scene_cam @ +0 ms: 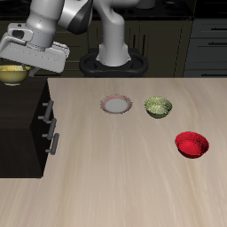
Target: Place the yellow bowl on top of the wooden cabinet
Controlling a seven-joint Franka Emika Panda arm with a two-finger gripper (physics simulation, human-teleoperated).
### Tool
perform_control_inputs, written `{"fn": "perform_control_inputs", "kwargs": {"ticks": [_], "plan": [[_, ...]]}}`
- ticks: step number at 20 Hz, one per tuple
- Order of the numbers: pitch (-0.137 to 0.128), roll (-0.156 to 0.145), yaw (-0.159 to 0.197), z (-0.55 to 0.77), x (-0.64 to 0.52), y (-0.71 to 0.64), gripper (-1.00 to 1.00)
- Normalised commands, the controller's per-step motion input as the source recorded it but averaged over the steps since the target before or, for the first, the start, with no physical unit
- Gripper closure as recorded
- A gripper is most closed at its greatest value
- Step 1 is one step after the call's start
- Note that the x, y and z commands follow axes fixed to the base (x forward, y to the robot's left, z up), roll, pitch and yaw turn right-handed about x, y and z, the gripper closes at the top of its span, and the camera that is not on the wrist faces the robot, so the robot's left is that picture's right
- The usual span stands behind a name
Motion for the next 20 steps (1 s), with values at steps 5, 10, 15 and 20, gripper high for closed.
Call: {"fn": "perform_control_inputs", "kwargs": {"ticks": [5,10,15,20], "plan": [[0.007,-0.002,-0.017,-0.08,-0.06,0.07,1.00],[0.013,-0.006,-0.004,-0.17,-0.01,-0.01,1.00],[0.019,-0.052,0.019,-0.08,-0.01,-0.08,-1.00],[0.005,0.014,-0.009,-0.03,-0.07,0.05,-1.00]]}}
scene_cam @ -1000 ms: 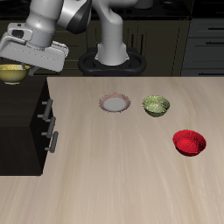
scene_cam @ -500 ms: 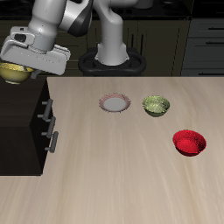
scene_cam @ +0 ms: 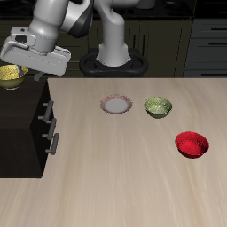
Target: Place the yellow bowl on top of the wooden cabinet
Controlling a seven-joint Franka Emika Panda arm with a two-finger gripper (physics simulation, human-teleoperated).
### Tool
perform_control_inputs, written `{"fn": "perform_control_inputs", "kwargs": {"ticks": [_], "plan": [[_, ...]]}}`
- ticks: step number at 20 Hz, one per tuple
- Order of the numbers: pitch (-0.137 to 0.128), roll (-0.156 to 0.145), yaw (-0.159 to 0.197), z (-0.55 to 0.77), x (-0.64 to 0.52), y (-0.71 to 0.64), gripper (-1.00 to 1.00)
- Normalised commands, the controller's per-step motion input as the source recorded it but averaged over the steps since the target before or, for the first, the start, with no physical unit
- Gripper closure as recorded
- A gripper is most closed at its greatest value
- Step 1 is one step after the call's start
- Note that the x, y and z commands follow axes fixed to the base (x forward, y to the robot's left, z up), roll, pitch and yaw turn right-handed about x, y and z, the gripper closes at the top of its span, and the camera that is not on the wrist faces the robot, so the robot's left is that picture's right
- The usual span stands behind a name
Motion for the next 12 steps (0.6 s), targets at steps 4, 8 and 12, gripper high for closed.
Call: {"fn": "perform_control_inputs", "kwargs": {"ticks": [4,8,12], "plan": [[0.009,0.004,0.002,-0.10,0.02,0.05,-1.00],[-0.007,0.026,0.010,0.00,0.00,0.19,-1.00],[-0.017,0.027,0.021,0.13,0.02,0.08,-1.00]]}}
